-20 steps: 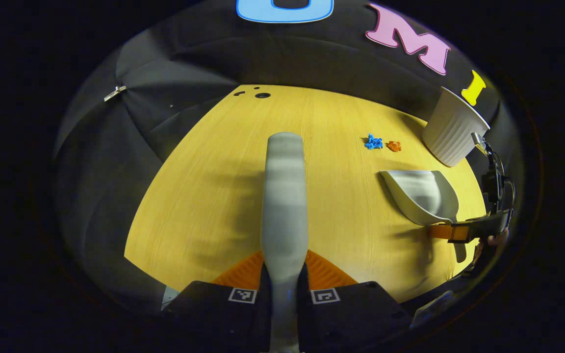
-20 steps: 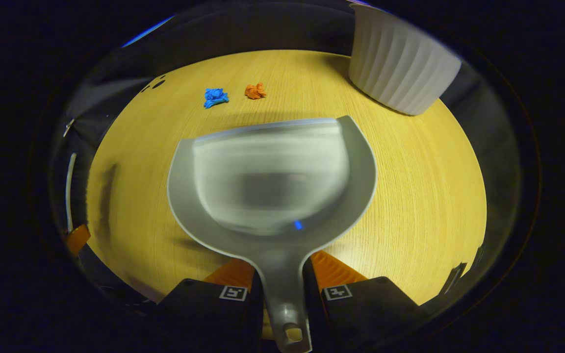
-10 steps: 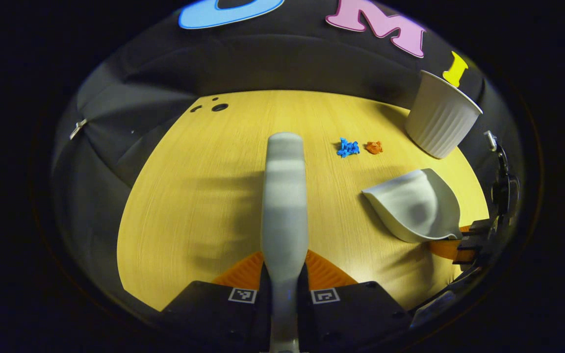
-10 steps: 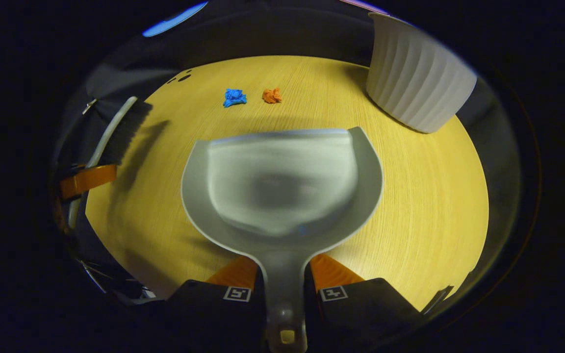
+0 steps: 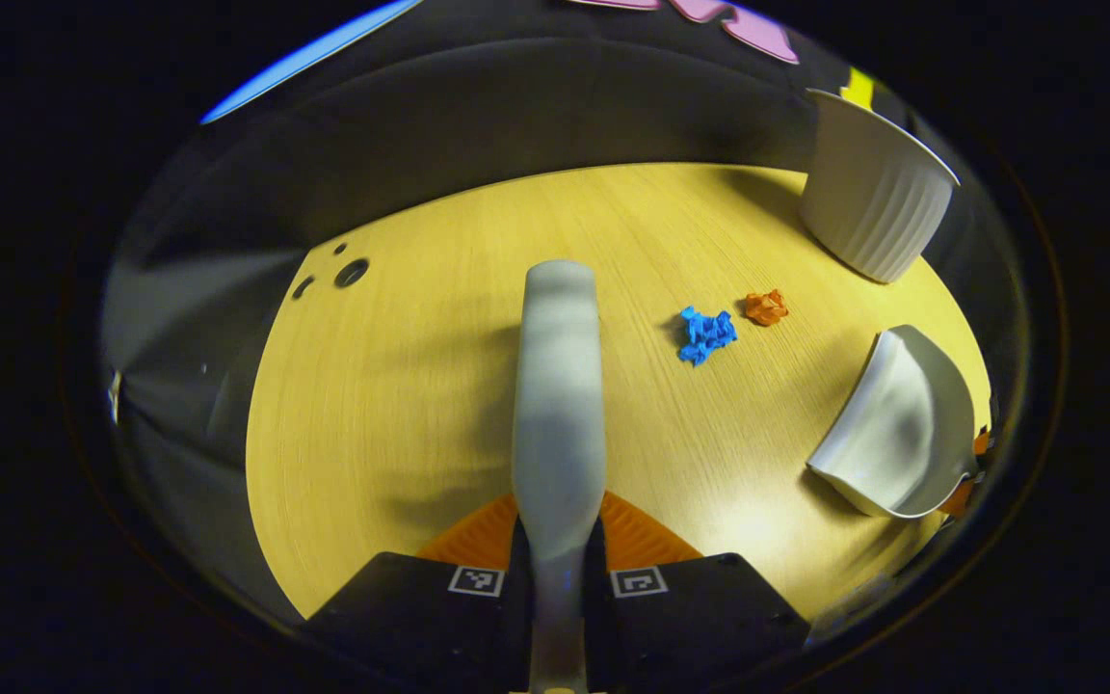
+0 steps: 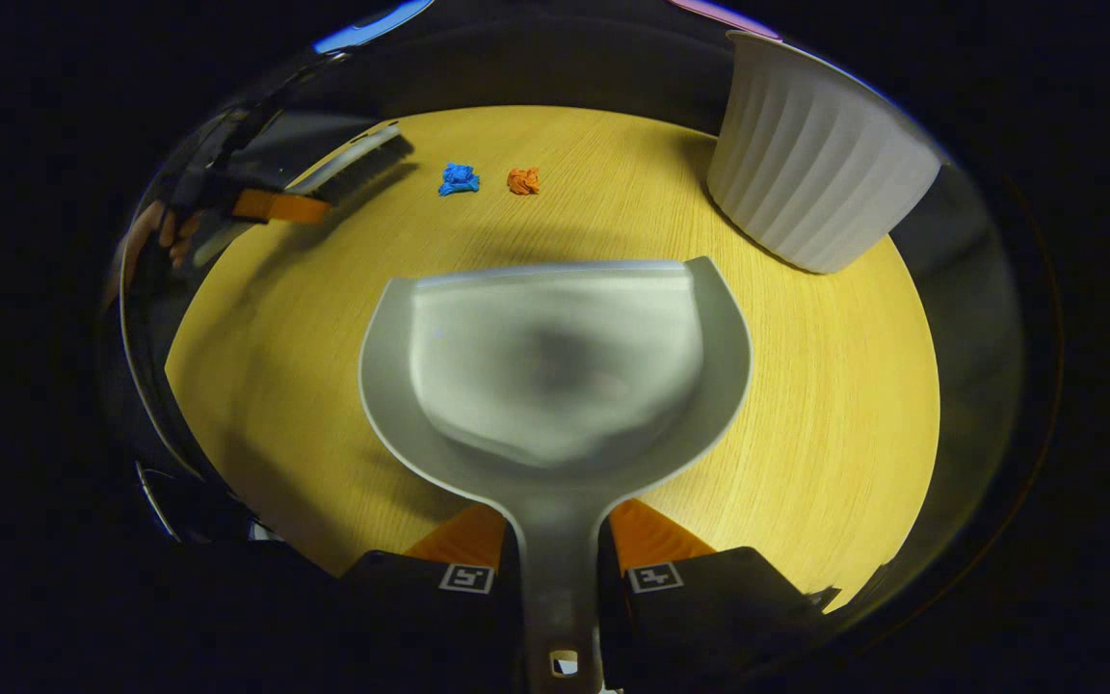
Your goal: Pick up the small broom and dustpan from the desktop, sweep the trash into the dustpan with the broom, and then empty the trash into the garbage bin.
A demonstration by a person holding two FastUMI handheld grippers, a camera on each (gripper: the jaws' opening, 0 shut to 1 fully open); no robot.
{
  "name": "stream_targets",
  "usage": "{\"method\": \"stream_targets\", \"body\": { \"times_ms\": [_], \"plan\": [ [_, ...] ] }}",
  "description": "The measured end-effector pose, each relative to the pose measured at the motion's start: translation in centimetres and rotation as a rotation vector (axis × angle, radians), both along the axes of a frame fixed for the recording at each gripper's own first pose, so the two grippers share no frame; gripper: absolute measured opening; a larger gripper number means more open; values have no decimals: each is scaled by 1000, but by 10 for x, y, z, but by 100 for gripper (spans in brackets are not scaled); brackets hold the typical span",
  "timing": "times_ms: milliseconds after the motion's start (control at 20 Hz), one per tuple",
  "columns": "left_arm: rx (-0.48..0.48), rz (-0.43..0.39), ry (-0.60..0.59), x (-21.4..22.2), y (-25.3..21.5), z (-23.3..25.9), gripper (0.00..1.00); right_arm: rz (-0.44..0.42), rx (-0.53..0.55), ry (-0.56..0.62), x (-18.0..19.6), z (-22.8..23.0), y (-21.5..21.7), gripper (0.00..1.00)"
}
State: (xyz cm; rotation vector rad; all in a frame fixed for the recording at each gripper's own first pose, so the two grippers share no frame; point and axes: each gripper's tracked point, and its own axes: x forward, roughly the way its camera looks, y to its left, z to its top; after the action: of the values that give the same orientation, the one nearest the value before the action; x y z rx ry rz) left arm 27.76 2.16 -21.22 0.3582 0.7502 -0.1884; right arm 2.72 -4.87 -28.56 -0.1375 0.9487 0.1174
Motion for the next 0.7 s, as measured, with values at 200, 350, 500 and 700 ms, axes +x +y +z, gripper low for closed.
{"method": "stream_targets", "body": {
  "times_ms": [200, 350, 500, 700],
  "plan": [
    [64, -93, 3, 50, -27, 1, 26, 9, 25, 8, 2, 2, -1, 36],
    [146, -222, -8, 75, -48, 3, 26, 27, 11, 0, 5, 3, -6, 35],
    [205, -326, 11, 85, -70, -2, 27, 64, -29, -3, 6, 3, -12, 35],
    [231, -449, 40, 78, -101, -1, 25, 93, -47, 0, 3, -2, -14, 39]
  ]
}}
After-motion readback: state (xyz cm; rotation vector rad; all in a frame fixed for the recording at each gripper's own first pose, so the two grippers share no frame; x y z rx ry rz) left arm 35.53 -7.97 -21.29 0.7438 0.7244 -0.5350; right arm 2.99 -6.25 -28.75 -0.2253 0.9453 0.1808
